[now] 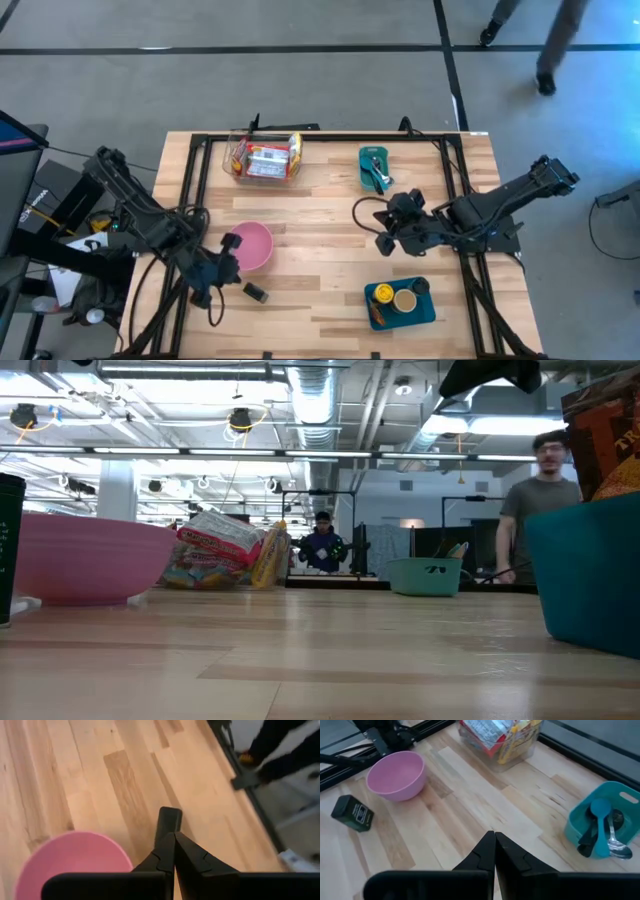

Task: Pick & Place Food Item
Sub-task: Put the black seasoning can into the blue bin

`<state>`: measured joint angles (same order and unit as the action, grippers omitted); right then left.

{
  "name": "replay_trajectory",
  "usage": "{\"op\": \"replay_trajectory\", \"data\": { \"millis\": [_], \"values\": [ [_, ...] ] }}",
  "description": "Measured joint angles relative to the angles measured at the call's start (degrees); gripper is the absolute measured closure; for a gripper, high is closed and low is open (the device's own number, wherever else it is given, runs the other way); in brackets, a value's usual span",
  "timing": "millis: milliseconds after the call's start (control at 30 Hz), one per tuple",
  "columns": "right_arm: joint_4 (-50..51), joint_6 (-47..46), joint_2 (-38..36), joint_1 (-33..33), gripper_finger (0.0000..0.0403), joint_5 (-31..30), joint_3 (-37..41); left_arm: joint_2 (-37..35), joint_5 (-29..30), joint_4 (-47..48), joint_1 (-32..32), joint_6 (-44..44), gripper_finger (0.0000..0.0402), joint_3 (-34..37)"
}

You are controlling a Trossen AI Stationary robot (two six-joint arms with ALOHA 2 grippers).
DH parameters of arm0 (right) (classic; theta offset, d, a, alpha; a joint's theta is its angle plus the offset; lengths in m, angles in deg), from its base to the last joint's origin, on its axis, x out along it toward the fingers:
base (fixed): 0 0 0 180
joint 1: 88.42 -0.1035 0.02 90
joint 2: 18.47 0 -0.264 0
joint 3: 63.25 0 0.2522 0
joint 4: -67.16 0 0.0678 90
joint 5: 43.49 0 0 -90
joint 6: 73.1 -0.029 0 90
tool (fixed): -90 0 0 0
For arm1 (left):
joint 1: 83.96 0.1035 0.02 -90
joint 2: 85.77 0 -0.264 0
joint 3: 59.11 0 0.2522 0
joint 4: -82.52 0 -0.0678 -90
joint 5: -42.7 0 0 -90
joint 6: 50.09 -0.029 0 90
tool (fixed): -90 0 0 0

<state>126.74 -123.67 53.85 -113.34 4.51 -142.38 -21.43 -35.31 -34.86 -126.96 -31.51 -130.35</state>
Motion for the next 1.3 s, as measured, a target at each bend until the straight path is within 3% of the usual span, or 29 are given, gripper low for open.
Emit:
{"op": "replay_trajectory", "data": {
  "millis": [133,400,567,867,1067,1300],
  "values": [
    [0.00,0.00,0.00,1.27,0.0402,0.07,0.00,2.37,-0.02,-0.07,0.00,-5.03,0.0401,0.00],
    [0.00,0.00,0.00,3.06,0.0402,0.20,0.00,7.78,-0.27,-0.64,0.46,-5.07,0.0388,0.03],
    [0.00,-0.01,0.00,3.37,0.0402,0.71,0.00,9.51,-3.64,-0.71,1.58,-4.99,0.0365,0.04],
    [0.00,-0.02,0.00,3.37,0.0402,1.51,0.00,9.84,-4.85,-0.85,3.37,-4.84,0.0273,0.07],
    [0.00,-0.02,0.00,3.19,0.0402,1.53,0.00,14.42,-5.53,-0.83,2.75,-7.57,0.0202,0.07],
    [-0.02,0.00,0.00,3.21,0.0402,1.53,0.00,18.64,-5.79,-0.87,2.69,-7.81,0.0161,0.09]
  ]
}}
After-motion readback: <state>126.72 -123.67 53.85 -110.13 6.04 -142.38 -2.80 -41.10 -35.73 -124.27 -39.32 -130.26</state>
